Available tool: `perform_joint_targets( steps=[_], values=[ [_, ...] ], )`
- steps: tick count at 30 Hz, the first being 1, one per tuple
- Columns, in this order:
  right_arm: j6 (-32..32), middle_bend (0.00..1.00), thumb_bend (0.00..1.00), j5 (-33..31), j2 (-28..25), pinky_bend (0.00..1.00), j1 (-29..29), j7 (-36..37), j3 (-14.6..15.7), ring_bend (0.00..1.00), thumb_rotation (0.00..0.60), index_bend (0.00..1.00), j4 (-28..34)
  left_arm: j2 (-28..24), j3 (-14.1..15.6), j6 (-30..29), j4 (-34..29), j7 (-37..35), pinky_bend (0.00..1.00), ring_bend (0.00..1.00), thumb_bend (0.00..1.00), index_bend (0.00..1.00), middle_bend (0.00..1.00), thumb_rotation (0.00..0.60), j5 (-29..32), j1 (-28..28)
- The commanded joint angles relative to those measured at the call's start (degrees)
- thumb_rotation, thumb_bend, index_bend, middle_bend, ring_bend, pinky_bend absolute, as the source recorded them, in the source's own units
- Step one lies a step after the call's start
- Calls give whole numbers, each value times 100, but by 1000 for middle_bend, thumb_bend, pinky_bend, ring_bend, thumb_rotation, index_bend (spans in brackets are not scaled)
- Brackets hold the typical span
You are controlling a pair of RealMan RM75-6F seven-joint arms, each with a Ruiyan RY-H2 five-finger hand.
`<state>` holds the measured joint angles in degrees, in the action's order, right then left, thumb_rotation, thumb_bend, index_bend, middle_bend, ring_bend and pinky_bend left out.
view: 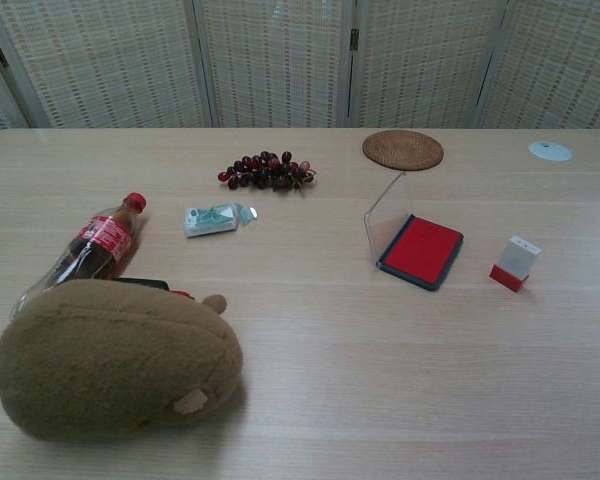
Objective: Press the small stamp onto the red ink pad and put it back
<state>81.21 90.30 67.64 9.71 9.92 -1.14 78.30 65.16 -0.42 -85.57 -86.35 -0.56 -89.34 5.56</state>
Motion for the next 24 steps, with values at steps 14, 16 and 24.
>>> perform_joint_targets(
  steps=[14,16,24],
  values=[
    [-1107,10,179,0,-205,0,631,153,19,0,600,0,24,-27,-75,-72,19,-141,0,0,427,0,0,600,101,-32],
    [-1459,13,179,1,-327,0,853,214,10,0,600,0,15,-16,-95,-49,29,-106,0,0,427,0,0,600,175,-41],
    [-2474,17,186,293,-528,0,1807,715,-50,0,600,0,-540,60,-234,46,41,196,0,0,427,0,0,600,606,-83]
  ],
)
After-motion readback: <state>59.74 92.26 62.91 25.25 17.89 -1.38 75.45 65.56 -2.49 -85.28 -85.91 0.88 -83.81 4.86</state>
